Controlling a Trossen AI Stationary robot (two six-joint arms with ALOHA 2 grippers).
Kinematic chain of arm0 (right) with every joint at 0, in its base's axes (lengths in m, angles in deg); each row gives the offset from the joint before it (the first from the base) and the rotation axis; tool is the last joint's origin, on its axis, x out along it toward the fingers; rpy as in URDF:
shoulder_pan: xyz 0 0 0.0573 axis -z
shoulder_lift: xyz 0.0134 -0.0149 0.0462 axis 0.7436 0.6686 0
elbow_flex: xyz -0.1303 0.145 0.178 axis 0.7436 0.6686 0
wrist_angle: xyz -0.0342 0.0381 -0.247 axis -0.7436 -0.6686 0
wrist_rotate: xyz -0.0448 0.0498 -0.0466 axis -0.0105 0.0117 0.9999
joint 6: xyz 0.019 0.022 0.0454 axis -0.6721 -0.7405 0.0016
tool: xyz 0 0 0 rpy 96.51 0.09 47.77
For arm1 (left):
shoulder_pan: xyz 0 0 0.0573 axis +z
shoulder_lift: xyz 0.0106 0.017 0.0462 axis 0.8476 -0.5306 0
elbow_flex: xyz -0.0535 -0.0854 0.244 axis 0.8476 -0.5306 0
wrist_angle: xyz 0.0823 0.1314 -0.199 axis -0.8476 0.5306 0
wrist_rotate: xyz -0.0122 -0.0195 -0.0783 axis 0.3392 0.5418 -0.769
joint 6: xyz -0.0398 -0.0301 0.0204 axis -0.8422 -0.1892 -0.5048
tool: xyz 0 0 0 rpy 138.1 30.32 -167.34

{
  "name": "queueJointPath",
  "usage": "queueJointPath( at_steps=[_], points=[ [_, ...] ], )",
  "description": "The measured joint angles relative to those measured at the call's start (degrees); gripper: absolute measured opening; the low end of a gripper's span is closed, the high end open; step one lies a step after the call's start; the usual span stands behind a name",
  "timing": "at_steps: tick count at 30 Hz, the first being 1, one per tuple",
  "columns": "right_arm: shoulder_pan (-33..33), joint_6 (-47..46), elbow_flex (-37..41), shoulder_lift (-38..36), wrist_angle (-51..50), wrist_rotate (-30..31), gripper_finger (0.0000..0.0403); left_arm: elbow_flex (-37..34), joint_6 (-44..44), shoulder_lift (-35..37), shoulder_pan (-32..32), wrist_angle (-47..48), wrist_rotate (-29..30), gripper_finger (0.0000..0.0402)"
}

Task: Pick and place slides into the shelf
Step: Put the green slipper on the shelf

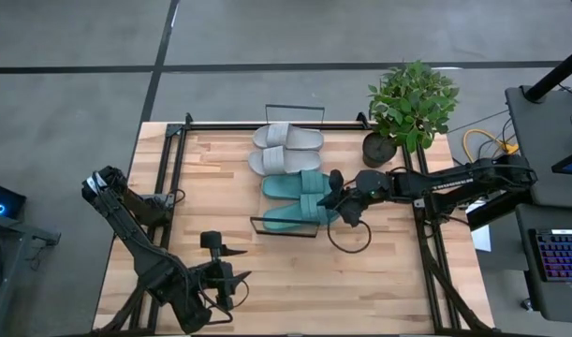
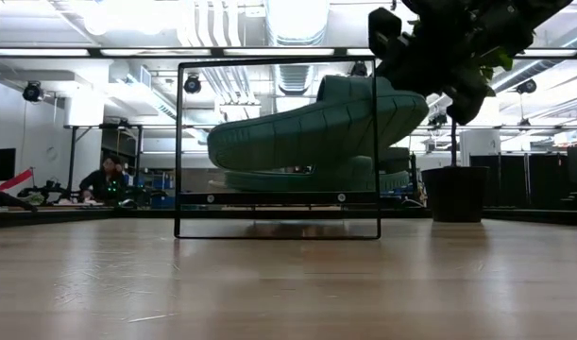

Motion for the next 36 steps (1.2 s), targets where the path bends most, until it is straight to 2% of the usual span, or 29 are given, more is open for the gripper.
queueJointPath(
  at_steps=[6, 14, 22, 26, 36],
  points=[
    [0.0, 2.32, -0.07, 1.72, 0.32, 1.95, 0.0012, -1.46, 0.01, 0.02, -0.01, -0.1, 0.0, 0.0235],
    [-0.11, 2.28, -0.2, 8.77, 2.69, 3.7, 0.0012, -3.89, -0.28, 0.02, -0.02, -0.45, -0.03, 0.0235],
    [-0.07, -8.77, -0.33, 10.07, 2.56, 3.83, 0.0016, -3.89, -0.29, 0.02, 0.0, -0.46, -0.02, 0.0235],
    [0.0, -12.3, -0.42, 8.14, 2.33, 4.2, 0.0044, -3.89, -0.31, 0.02, -0.02, -0.46, -0.01, 0.0235],
    [-0.02, -19.96, -0.4, 6.31, -1.85, 4.29, 0.0156, -3.89, -0.33, 0.02, -0.02, -0.46, 0.0, 0.0235]
  ],
)
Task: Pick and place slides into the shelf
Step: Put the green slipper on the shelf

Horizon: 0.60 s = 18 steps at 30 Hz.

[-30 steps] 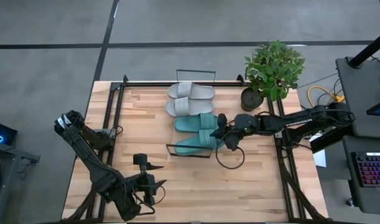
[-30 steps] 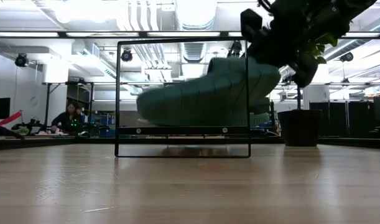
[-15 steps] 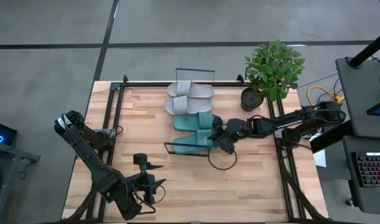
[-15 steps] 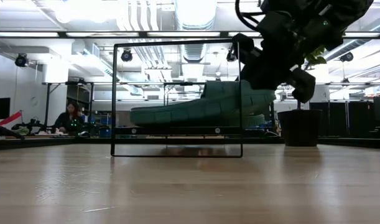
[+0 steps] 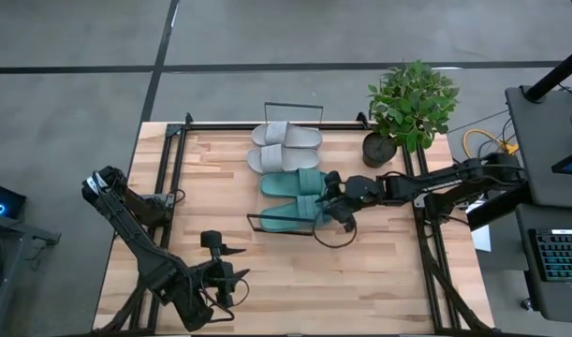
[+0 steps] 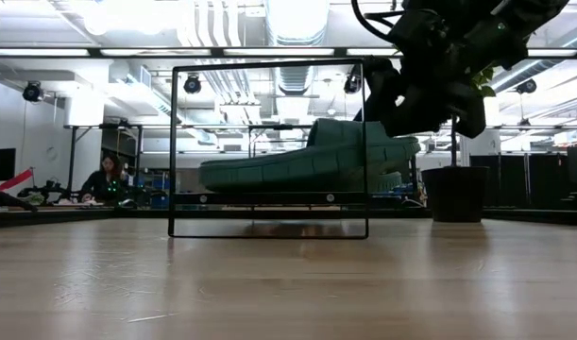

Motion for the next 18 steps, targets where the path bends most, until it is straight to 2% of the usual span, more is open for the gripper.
queueJointPath(
  at_steps=[4, 9, 18],
  points=[
    [0.0, -4.02, -1.38, -0.9, -4.03, -0.02, 0.0178, 0.0, 0.0, 0.0, 0.01, -0.01, -0.01, 0.0235],
    [-0.1, -10.91, -5.25, -2.71, -11.09, -0.04, 0.0185, 0.0, 0.01, 0.0, 0.01, 0.0, -0.01, 0.0235],
    [-0.11, -17.29, -10.34, -5.71, -24.75, 1.35, 0.0156, -0.02, 0.0, 0.0, 0.0, 0.03, -0.09, 0.0235]
  ],
)
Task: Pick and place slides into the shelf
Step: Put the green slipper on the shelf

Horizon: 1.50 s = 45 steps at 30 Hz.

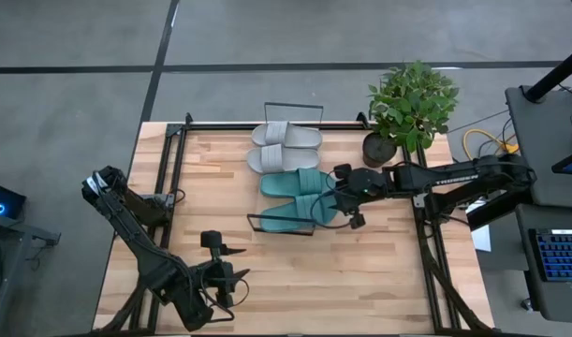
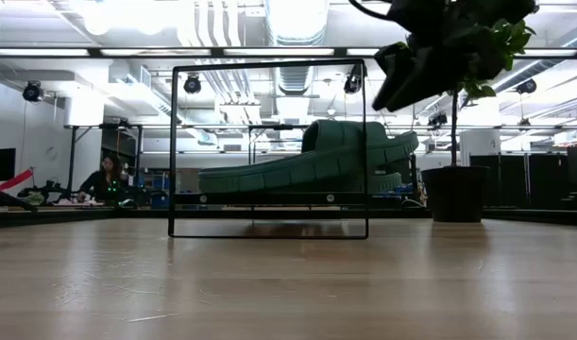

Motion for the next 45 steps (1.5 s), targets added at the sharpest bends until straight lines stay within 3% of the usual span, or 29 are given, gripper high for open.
queueJointPath(
  at_steps=[17, 22, 27, 29, 33, 35, 45],
  points=[
    [-0.15, -3.55, 1.51, -1.89, -8.49, -0.08, 0.0085, -0.02, 0.22, 0.0, 0.0, 0.0, -0.33, 0.0235],
    [-3.46, -0.59, 1.49, -4.25, -7.51, -0.12, 0.0108, -0.02, 0.27, 0.0, 0.02, 0.0, -0.33, 0.0235],
    [-11.1, 3.88, 2.39, -4.14, -6.53, 0.33, 0.0156, -0.02, 0.11, 0.0, 0.02, 0.0, -0.33, 0.0235],
    [-15.07, 5.69, 2.92, -3.13, -4.02, 4.52, 0.0172, -0.03, 0.1, 0.0, 0.02, 0.0, -0.34, 0.0235],
    [-22.58, 9.17, 3.52, -0.5, -1.55, 23.65, 0.0186, -0.07, 0.04, 0.0, 0.0, -0.05, -0.35, 0.0235],
    [-24.75, 9.08, 3.58, 0.97, -1.63, 30.13, 0.0187, -0.07, -0.06, 0.0, 0.01, -0.17, -0.32, 0.0235],
    [-25.23, 6.4, 4.27, 3.23, -4.49, 33.55, 0.0187, -0.07, -0.07, 0.0, 0.01, -0.67, -0.33, 0.0235]
  ],
)
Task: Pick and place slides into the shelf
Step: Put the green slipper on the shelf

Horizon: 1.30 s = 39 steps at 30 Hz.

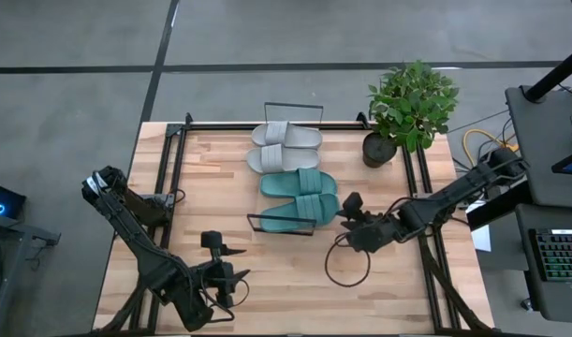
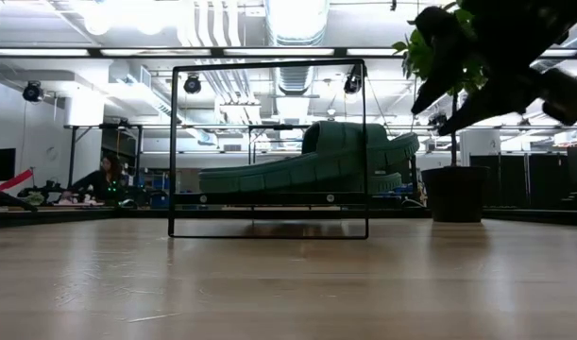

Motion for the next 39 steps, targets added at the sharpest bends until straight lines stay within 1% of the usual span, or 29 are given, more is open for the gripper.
queueJointPath(
  at_steps=[5, 11, 17, 24, 27, 31, 36, 39],
  points=[
    [1.06, 0.62, 1.31, 0.0, 0.0, 4.55, 0.0187, 0.0, 0.0, 0.0, -0.01, -0.04, 0.0, 0.0235],
    [1.37, 1.54, 2.46, 0.0, 2.19, 4.52, 0.0187, -0.02, 0.02, 0.0, 0.0, -0.04, 0.02, 0.0235],
    [1.77, 4.79, 4.01, 0.0, 7.55, 3.8, 0.0187, -0.07, 0.03, 0.0, 0.0, -0.41, 0.02, 0.0235],
    [4.53, 5.51, 5.66, 0.0, 7.73, 3.72, 0.0187, -0.13, 0.04, 0.0, 0.0, -0.41, 0.02, 0.0235],
    [5.17, 5.54, 5.74, 0.0, 9.49, 3.17, 0.0186, -0.15, 0.04, 0.0, -0.01, -0.41, 0.02, 0.0235],
    [6.64, 6.94, 6.07, 0.0, 12.82, -0.86, 0.0177, -0.15, 0.05, 0.0, 0.0, -0.41, 0.04, 0.0235],
    [7.75, 7.18, 6.14, 0.0, 13.41, -1.08, 0.0156, -0.24, 0.04, 0.0, -0.01, -0.43, 0.02, 0.0235],
    [7.75, 7.25, 6.14, 0.0, 13.44, -0.99, 0.0136, -0.24, 0.06, 0.0, -0.01, -0.43, 0.02, 0.0235]
  ],
)
